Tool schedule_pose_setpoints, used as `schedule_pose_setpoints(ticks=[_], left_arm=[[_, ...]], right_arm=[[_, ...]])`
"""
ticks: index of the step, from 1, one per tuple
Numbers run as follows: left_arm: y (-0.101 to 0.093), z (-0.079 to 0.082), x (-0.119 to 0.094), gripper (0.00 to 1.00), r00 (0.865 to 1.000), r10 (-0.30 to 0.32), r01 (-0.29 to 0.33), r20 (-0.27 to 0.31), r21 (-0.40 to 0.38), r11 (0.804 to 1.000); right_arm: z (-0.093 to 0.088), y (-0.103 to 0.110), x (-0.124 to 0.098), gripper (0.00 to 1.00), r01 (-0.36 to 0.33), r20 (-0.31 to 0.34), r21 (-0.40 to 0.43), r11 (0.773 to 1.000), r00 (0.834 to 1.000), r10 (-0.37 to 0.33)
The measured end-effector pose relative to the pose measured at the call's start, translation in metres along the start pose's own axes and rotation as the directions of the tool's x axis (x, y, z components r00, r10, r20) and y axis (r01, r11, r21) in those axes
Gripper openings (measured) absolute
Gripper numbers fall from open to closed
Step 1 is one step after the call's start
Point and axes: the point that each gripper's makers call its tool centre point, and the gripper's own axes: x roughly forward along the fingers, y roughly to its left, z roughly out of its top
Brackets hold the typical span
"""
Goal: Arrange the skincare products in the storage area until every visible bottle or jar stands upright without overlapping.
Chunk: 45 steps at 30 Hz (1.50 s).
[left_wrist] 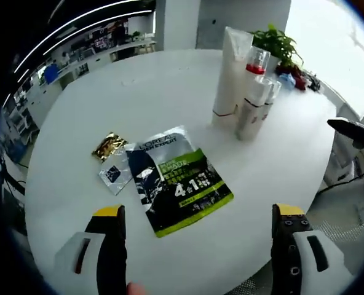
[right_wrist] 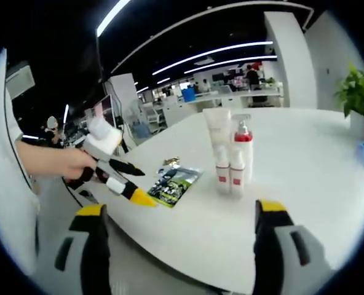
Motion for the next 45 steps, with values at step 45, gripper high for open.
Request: schedule_pose_setpoints(ticks=[45], left_arm=[[0.033,0.003,0.058,0.89,0.974,0.214,-0.222,-0.078,-0.128,0.966]], right_arm=[[-0.004,-0.013,0.002,0.98,0.060,0.003,0.058,0.996,0.998,-0.060]])
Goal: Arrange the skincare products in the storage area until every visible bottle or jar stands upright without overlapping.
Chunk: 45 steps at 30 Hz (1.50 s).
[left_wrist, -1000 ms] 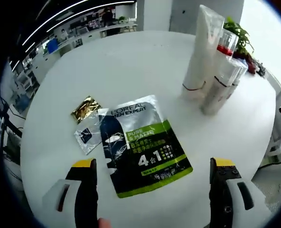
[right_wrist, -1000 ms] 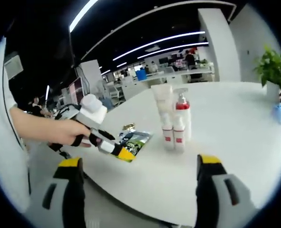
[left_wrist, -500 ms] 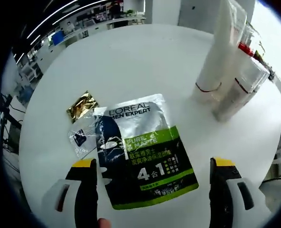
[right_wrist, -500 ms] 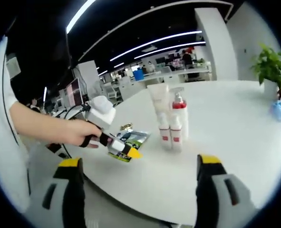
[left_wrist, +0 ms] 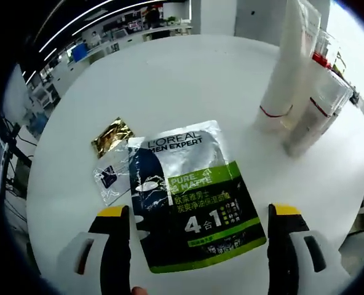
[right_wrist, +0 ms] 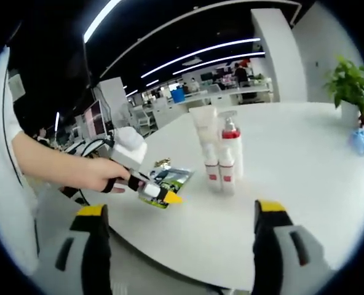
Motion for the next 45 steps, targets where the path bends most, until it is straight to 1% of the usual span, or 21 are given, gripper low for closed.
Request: schedule_pose_setpoints(ticks=[1,3,4,10,15,16,17,18,19,25,28,30,31,32,33,37,41,42,45], left_arm=[[-0.001,0.001,-0.001,0.88,1.000,-0.001,0.001,0.007,0.001,1.000],[-0.003,0.004,-0.004,0.80,1.000,-0.010,0.010,0.026,0.014,1.000],[-0.002,0.004,-0.005,0.77,1.000,-0.009,0.008,0.025,0.011,1.000],[-0.002,0.004,-0.003,0.76,1.000,-0.015,0.014,0.022,0.019,1.000],[0.000,0.003,-0.004,0.75,0.999,-0.018,0.017,0.031,0.015,1.000],[0.001,0.003,-0.004,0.74,0.999,-0.018,0.018,0.033,0.010,1.000],[0.003,0.003,-0.004,0.71,0.999,-0.020,0.019,0.034,0.004,1.000],[0.005,0.003,-0.005,0.65,0.999,-0.019,0.019,0.033,0.001,1.000],[0.004,0.005,-0.004,0.65,0.999,-0.030,0.030,0.045,0.003,1.000],[0.001,0.003,-0.005,0.64,0.999,-0.024,0.023,0.048,0.013,1.000],[-0.002,0.002,-0.006,0.64,0.998,-0.031,0.029,0.049,0.035,0.999],[-0.004,0.004,-0.007,0.62,0.998,-0.034,0.030,0.057,0.064,0.998],[-0.006,0.006,-0.007,0.57,0.997,-0.044,0.039,0.062,0.084,0.996],[-0.010,0.008,-0.007,0.55,0.996,-0.059,0.051,0.070,0.113,0.992],[-0.010,0.005,-0.005,0.56,0.997,-0.052,0.045,0.064,0.104,0.994],[-0.006,0.006,-0.005,0.55,0.996,-0.056,0.050,0.070,0.087,0.995],[-0.004,0.007,-0.005,0.52,0.994,-0.064,0.059,0.085,0.060,0.996],[-0.004,0.008,-0.005,0.50,0.993,-0.066,0.061,0.093,0.054,0.997],[-0.006,0.009,-0.005,0.39,0.991,-0.085,0.082,0.106,0.033,0.996]], right_arm=[[0.000,0.000,0.000,0.98,0.000,-0.001,0.000,1.000,1.000,0.000],[0.000,0.000,0.000,0.98,0.000,-0.003,-0.001,1.000,1.000,0.000],[0.000,0.000,0.000,0.98,0.001,-0.004,-0.002,1.000,1.000,-0.001],[-0.001,0.000,0.001,0.98,0.003,-0.009,0.000,1.000,1.000,-0.003],[-0.001,0.000,0.001,0.97,0.007,-0.007,0.000,1.000,1.000,-0.007],[-0.002,0.000,0.001,0.97,0.007,-0.007,0.000,1.000,1.000,-0.007],[-0.002,0.001,0.001,0.97,0.007,-0.006,0.001,1.000,1.000,-0.007],[-0.002,0.001,0.000,0.97,0.009,-0.006,0.000,1.000,1.000,-0.009],[-0.002,0.001,0.000,0.97,0.008,-0.006,0.001,1.000,1.000,-0.008],[-0.003,0.001,0.000,0.97,0.011,-0.006,0.001,1.000,1.000,-0.011],[-0.003,0.001,-0.001,0.97,0.013,-0.006,0.001,1.000,1.000,-0.013],[-0.003,0.001,-0.001,0.96,0.014,-0.006,0.000,1.000,1.000,-0.014],[-0.003,0.001,-0.001,0.96,0.014,-0.007,0.000,1.000,1.000,-0.014],[-0.004,0.001,0.000,0.96,0.014,-0.008,0.000,1.000,1.000,-0.014],[-0.004,0.002,0.000,0.96,0.014,-0.009,-0.002,1.000,1.000,-0.014],[-0.004,0.002,0.000,0.96,0.015,-0.009,-0.002,1.000,1.000,-0.015],[-0.004,0.002,0.000,0.96,0.015,-0.012,-0.003,1.000,1.000,-0.015],[-0.004,0.002,0.000,0.96,0.015,-0.012,-0.004,1.000,1.000,-0.015],[-0.004,0.002,0.000,0.96,0.015,-0.013,-0.005,1.000,1.000,-0.015]])
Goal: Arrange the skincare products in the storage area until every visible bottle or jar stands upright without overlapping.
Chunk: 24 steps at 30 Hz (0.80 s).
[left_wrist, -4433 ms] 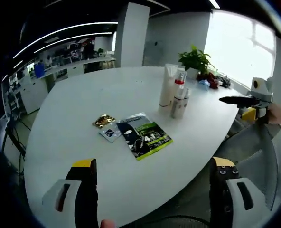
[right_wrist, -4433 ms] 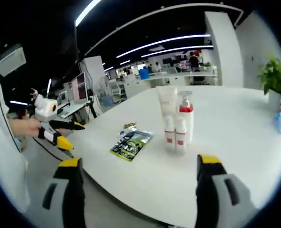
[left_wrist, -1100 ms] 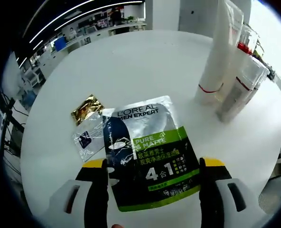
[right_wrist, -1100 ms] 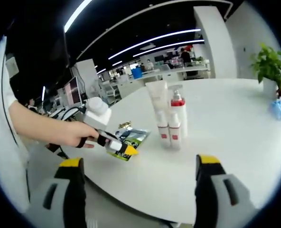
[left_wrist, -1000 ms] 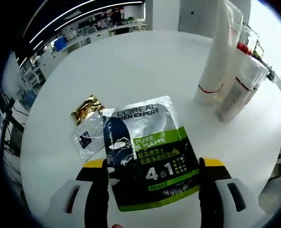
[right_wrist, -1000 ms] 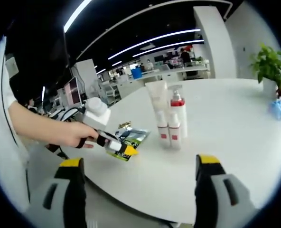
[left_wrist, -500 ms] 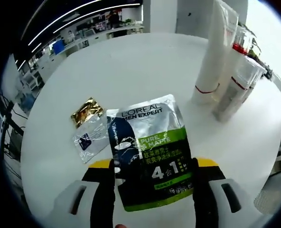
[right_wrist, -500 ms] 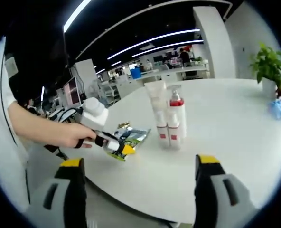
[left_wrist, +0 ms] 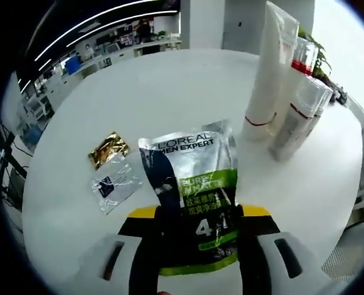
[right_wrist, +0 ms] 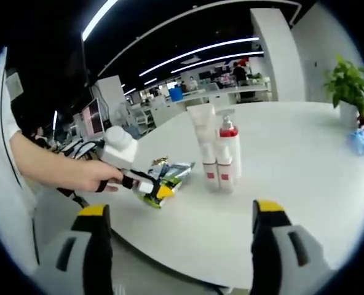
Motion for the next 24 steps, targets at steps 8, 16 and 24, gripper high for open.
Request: schedule_pose_setpoints(ticks=[8,16,24], left_arm=[[-0.011,0.000,-0.001,0.17,0.997,-0.073,0.075,0.030,-0.076,0.994],[-0.008,-0.006,-0.008,0.14,0.993,-0.109,0.114,0.047,-0.140,0.983],[-0.005,-0.007,-0.028,0.13,0.990,-0.125,0.135,0.071,-0.163,0.977]], right_arm=[[0.000,0.000,0.000,0.95,0.002,-0.003,-0.004,1.000,1.000,-0.002],[0.000,0.000,0.000,0.95,0.000,-0.003,-0.008,1.000,1.000,0.000],[0.001,0.000,0.000,0.95,-0.001,-0.004,-0.007,1.000,1.000,0.001]])
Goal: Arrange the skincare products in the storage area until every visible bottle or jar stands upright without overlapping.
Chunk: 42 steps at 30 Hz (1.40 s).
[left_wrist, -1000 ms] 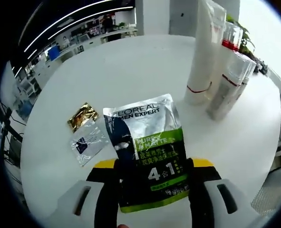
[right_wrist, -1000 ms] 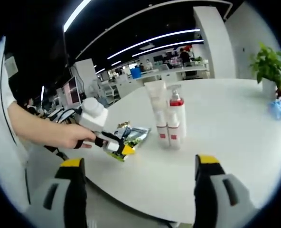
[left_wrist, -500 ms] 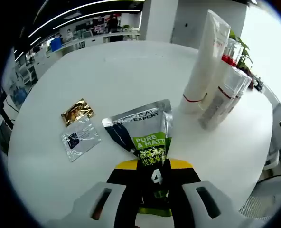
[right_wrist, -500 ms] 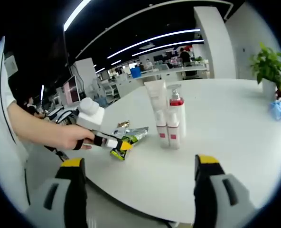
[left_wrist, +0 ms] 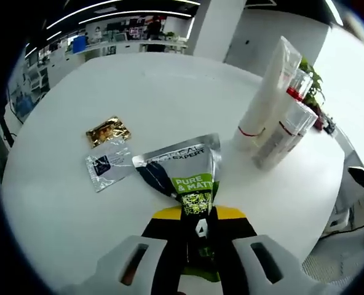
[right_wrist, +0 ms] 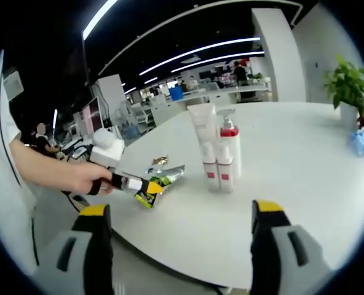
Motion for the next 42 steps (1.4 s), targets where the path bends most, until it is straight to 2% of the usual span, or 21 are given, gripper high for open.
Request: schedule_pose_setpoints(ticks=[8,16,19,22,27,30,32,34,36,42], left_arm=[[-0.010,0.007,-0.021,0.13,0.999,-0.030,0.028,0.043,0.030,0.999],[-0.024,0.013,-0.045,0.13,0.993,-0.071,0.059,0.091,0.134,0.989],[-0.033,0.014,-0.057,0.13,0.989,-0.095,0.075,0.109,0.173,0.982],[-0.036,0.015,-0.062,0.13,0.986,-0.117,0.094,0.121,0.180,0.979],[-0.042,0.018,-0.079,0.13,0.978,-0.147,0.113,0.150,0.211,0.971],[-0.047,0.022,-0.092,0.13,0.968,-0.180,0.140,0.174,0.224,0.965],[-0.051,0.024,-0.100,0.13,0.961,-0.202,0.149,0.189,0.260,0.954],[-0.057,0.026,-0.109,0.13,0.951,-0.234,0.169,0.203,0.294,0.941],[-0.061,0.026,-0.115,0.13,0.946,-0.248,0.178,0.210,0.304,0.936],[-0.077,0.027,-0.134,0.13,0.919,-0.316,0.222,0.235,0.352,0.909]], right_arm=[[0.000,-0.007,-0.003,0.91,0.031,0.008,0.007,0.999,0.999,-0.031],[0.007,-0.009,-0.007,0.90,0.052,0.032,0.001,0.999,0.998,-0.052],[0.009,-0.006,-0.007,0.89,0.048,0.032,-0.011,0.999,0.998,-0.048],[0.017,-0.002,-0.006,0.87,0.039,0.046,-0.015,0.999,0.998,-0.038],[0.034,0.012,-0.002,0.79,-0.012,0.093,0.033,0.999,0.996,0.009],[0.041,0.025,0.002,0.70,-0.054,0.104,0.041,0.998,0.993,0.049],[0.044,0.036,0.007,0.66,-0.085,0.110,0.043,0.995,0.991,0.079],[0.048,0.045,0.012,0.64,-0.107,0.116,0.047,0.993,0.988,0.101],[0.054,0.052,0.014,0.61,-0.121,0.134,0.044,0.992,0.984,0.115],[0.068,0.067,0.019,0.53,-0.188,0.186,0.099,0.977,0.968,0.167]])
